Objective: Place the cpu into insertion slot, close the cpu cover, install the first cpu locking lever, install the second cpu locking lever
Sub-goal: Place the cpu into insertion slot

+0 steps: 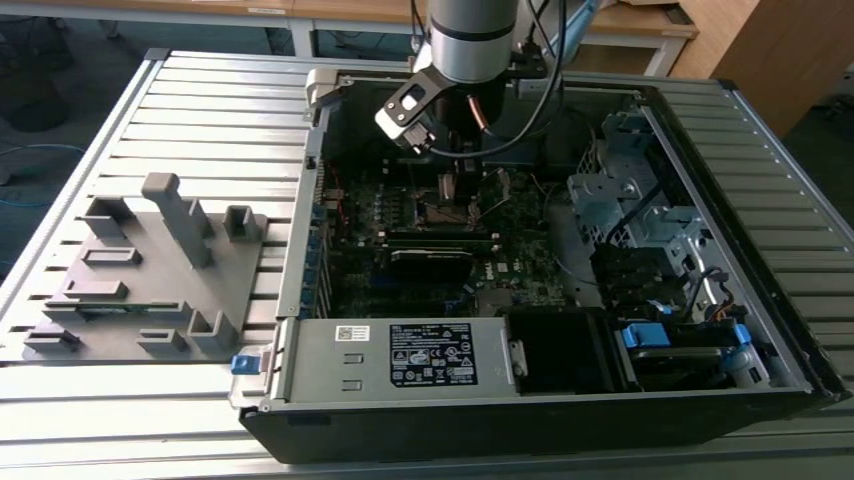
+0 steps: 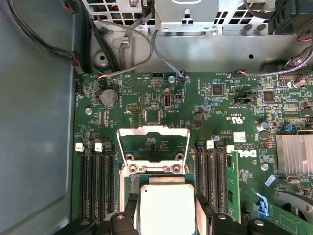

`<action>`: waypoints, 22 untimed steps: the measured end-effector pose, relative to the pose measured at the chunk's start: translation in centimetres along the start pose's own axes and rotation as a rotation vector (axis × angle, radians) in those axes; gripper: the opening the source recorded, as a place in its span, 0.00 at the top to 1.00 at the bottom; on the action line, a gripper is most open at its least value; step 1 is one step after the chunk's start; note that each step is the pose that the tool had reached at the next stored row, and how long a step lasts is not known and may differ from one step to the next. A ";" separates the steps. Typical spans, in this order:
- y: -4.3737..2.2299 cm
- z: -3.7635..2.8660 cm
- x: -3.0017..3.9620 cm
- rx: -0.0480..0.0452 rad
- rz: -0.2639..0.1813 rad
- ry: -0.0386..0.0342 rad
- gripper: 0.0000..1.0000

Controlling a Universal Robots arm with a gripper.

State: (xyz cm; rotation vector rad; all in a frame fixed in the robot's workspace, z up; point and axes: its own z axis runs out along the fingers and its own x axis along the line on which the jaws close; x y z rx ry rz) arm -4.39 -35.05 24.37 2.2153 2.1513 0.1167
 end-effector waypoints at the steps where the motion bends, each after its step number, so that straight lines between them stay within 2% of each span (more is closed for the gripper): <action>1: 0.00 0.00 0.00 0.0000 0.000 0.0000 0.46; 19: -0.02 0.24 0.00 0.0000 0.000 0.0001 0.46; 22: -0.18 0.29 -0.01 0.0001 -0.008 0.0010 0.46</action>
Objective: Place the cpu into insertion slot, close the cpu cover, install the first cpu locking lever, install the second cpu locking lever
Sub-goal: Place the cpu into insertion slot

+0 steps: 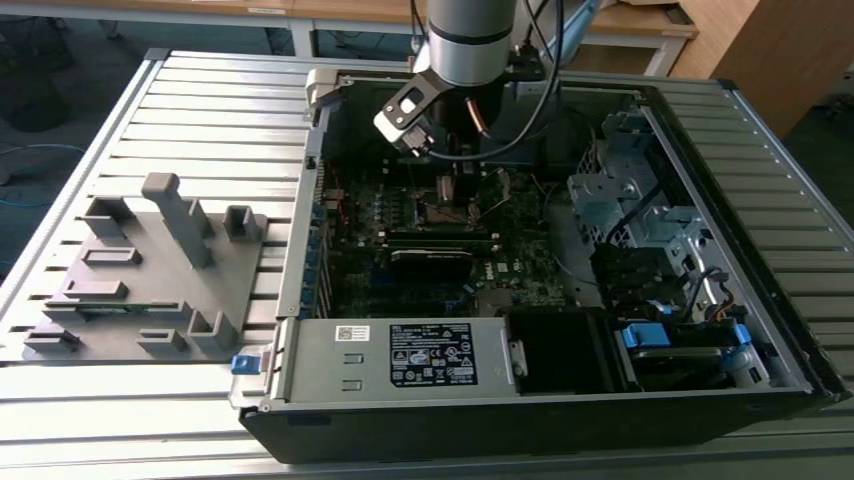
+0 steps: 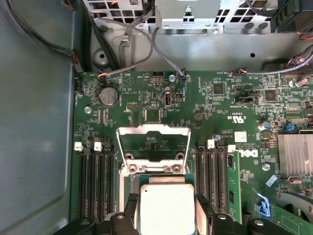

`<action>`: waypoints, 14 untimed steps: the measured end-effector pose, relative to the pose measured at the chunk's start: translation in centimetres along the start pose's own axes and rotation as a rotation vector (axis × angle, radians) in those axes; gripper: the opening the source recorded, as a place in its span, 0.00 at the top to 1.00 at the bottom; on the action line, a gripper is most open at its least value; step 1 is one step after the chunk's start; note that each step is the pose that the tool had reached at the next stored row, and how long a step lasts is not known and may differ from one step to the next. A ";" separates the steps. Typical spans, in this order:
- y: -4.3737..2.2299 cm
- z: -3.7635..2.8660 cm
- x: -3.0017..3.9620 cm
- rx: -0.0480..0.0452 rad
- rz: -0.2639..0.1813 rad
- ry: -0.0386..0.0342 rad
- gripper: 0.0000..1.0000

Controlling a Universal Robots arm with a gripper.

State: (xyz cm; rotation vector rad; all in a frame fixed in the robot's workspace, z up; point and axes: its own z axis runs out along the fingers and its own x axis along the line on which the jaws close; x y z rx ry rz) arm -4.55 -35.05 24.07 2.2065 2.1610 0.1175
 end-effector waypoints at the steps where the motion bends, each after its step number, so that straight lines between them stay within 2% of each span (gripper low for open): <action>1: -0.06 0.03 0.01 0.0001 -0.005 0.0004 0.46; 8: -0.24 0.48 0.04 0.0011 -0.059 0.0054 0.46; 14: -0.38 1.21 0.14 0.0013 -0.062 0.0056 0.46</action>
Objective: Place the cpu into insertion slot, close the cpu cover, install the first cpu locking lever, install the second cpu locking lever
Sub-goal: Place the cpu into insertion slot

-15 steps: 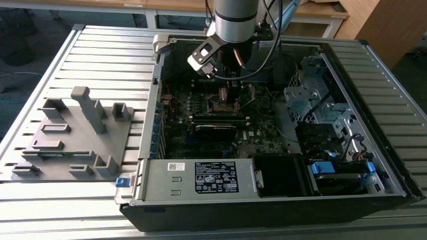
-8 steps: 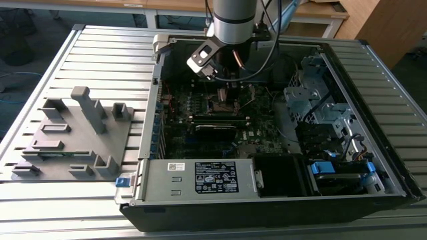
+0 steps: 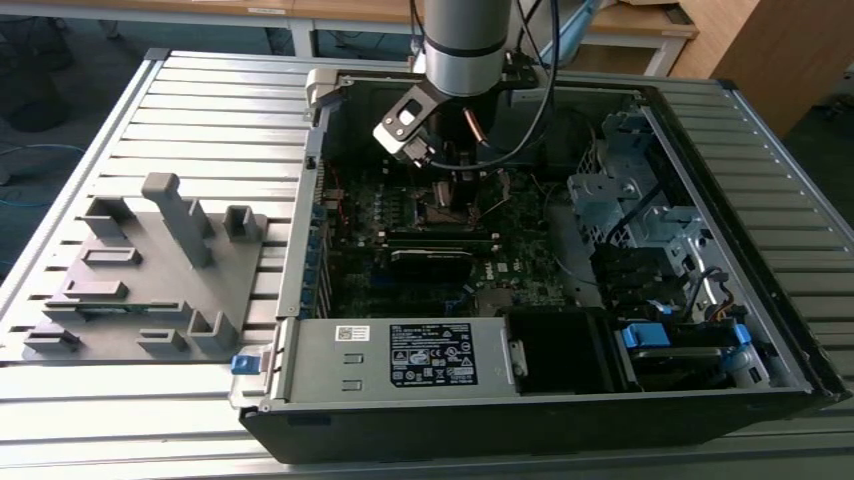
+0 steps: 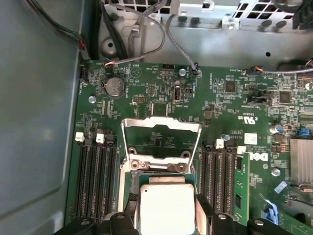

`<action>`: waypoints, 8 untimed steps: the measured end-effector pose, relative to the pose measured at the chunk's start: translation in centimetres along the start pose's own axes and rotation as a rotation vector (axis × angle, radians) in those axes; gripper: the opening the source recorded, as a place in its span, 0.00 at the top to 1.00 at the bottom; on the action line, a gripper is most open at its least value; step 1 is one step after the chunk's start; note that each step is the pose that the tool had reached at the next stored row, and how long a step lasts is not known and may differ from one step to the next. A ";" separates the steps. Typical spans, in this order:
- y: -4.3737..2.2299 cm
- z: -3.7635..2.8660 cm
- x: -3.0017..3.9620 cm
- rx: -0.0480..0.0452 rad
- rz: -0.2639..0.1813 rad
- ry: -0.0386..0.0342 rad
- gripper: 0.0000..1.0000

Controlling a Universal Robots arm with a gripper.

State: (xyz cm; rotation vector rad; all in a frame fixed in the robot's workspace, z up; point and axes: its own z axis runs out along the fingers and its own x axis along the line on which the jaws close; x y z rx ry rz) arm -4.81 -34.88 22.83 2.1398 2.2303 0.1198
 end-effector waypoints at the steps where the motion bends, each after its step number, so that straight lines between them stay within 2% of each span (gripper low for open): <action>1: 0.00 0.07 0.08 0.0001 0.000 -0.0002 0.46; 8: -0.10 0.54 0.34 -0.0004 0.014 -0.0011 0.46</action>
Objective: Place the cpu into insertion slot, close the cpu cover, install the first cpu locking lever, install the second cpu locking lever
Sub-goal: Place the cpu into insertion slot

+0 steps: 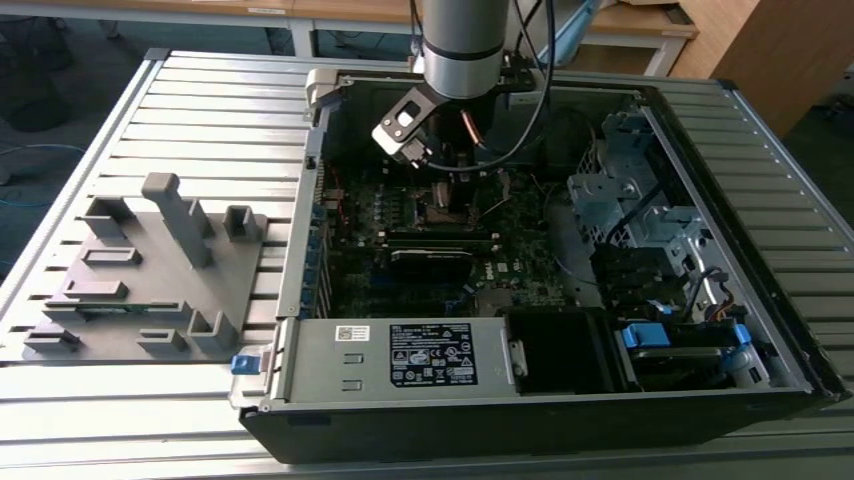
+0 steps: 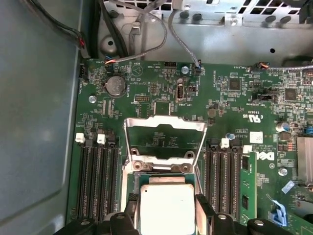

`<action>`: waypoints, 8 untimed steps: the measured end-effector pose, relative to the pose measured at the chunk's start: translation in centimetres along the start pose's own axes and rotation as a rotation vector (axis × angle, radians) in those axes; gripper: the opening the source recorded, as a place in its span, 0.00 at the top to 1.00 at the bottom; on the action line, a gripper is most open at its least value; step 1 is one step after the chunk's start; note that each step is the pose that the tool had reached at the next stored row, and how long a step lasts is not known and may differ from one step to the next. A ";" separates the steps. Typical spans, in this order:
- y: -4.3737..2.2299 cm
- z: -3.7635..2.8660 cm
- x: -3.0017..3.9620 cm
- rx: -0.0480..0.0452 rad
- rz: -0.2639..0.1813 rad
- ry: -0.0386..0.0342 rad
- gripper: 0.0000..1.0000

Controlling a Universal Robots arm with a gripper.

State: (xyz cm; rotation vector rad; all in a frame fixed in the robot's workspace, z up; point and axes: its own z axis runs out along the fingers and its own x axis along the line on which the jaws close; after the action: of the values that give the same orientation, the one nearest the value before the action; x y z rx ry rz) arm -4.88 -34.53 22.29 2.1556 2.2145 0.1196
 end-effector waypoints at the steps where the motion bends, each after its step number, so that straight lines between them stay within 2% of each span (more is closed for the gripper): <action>1: -0.05 0.09 0.03 -0.0001 0.002 -0.0001 0.46; 8: -0.52 0.85 0.16 -0.0003 0.017 -0.0016 0.46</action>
State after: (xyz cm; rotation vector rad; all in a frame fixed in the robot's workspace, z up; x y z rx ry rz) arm -5.33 -34.36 21.40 2.1741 2.1953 0.1188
